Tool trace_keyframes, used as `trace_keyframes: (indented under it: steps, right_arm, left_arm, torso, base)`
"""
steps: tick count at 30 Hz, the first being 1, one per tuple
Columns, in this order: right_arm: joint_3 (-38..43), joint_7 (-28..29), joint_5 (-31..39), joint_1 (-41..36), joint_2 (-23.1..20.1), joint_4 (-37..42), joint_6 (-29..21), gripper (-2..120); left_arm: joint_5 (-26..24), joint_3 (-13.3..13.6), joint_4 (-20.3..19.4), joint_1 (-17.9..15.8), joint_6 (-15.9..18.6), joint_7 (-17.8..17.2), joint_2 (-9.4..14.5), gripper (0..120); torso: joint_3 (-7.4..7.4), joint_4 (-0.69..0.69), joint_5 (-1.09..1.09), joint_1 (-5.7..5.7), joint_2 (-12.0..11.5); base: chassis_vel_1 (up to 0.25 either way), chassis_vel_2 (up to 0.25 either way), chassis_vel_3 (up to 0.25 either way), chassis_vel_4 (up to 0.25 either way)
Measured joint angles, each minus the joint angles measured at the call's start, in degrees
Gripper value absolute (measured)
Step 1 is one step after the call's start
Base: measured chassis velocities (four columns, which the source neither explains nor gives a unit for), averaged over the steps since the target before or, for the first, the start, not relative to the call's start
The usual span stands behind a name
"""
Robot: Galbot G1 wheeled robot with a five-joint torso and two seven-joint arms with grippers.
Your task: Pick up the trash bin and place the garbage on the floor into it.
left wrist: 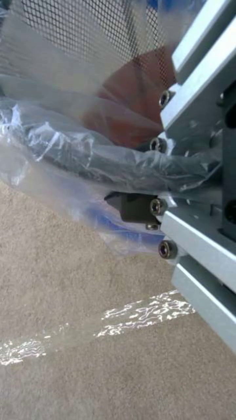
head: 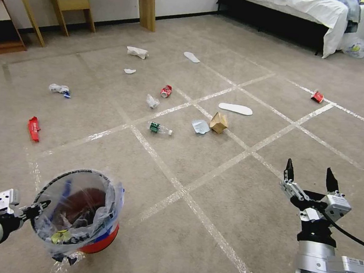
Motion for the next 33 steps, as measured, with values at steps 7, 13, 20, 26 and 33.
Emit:
trace_keyframes:
  steps: [7,13,20,26,33]
  right_arm:
    - [0.2,-0.5,0.7,0.0,-0.3,0.0,0.1,100]
    - [0.5,-0.9,0.9,-0.4,-0.4,0.3,0.2,100]
    - [0.4,-0.9,0.9,-0.7,-0.4,0.8,0.2,100]
    - [0.5,-0.9,0.8,-1.2,-0.3,1.1,0.2,100]
    - [0.5,-0.7,0.6,-1.7,-0.1,1.6,0.0,100]
  left_arm:
    - [-0.7,-0.4,0.2,-0.2,0.0,-0.1,0.2,1]
    - [-1.0,-1.3,0.6,0.2,0.0,-0.1,0.2,1]
    - [-1.2,-1.9,1.0,0.5,0.0,0.0,0.2,1]
    - [-1.5,-2.0,1.0,0.6,0.0,0.0,0.5,1]
    - [-1.7,-2.0,1.1,0.6,0.0,-0.1,0.4,1]
  torso:
    - [0.0,0.0,0.0,0.0,0.0]
    - [0.0,0.0,0.01,0.0,0.0]
    - [0.01,0.01,-0.02,0.0,0.0]
    - [0.0,-0.01,0.0,0.0,0.0]
    - [0.0,0.01,0.0,0.0,0.0]
  base:
    - [-0.011,0.009,0.006,-0.007]
    - [-0.147,0.14,0.152,-0.138]
    - [-0.207,0.208,0.231,-0.228]
    - [-0.189,0.202,0.21,-0.19]
    - [-0.195,0.203,0.183,-0.191]
